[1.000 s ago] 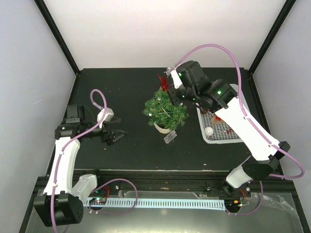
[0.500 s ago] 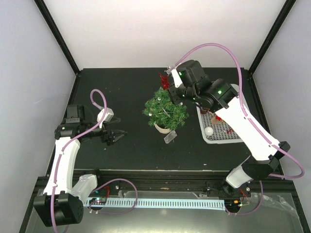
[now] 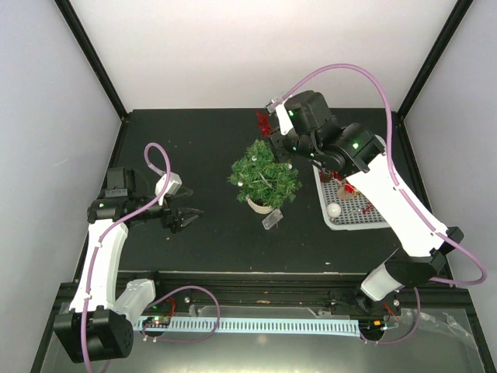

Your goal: Decorate the small christmas tree

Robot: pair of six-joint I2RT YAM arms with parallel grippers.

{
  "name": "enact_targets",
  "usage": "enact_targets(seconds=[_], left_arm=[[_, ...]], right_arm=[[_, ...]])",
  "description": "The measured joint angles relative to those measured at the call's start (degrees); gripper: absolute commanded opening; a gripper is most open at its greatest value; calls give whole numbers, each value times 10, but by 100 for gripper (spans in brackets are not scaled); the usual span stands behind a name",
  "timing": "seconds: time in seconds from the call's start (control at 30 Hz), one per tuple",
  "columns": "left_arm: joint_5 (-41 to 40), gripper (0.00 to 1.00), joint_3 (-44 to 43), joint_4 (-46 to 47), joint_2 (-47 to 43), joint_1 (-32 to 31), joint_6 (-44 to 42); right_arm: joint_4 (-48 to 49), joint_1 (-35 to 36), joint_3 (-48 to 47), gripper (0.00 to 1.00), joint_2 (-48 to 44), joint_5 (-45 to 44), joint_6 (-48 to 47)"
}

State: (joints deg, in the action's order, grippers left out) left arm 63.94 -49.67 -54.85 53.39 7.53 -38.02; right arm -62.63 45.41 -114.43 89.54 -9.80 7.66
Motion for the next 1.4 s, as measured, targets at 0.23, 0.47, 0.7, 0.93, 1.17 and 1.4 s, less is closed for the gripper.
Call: enact_targets(seconds=[0.23,0.47,0.7,0.93,1.17,1.4], left_arm=[[0,99,0,0,0,0,0],[0,99,0,0,0,0,0],[1,99,0,0,3,0,0],[2,99,0,0,4,0,0],[2,99,0,0,4,0,0],[2,99,0,0,4,0,0]], right_arm=[[-1,0,-14,1,1,1,2],[-4,0,-10,1,2,9,2],[-7,2,6,1,2,10,2],[-8,2,23,1,2,14,2],[-6,2,34,1,2,14,2],[10,2,57,1,2,14,2]])
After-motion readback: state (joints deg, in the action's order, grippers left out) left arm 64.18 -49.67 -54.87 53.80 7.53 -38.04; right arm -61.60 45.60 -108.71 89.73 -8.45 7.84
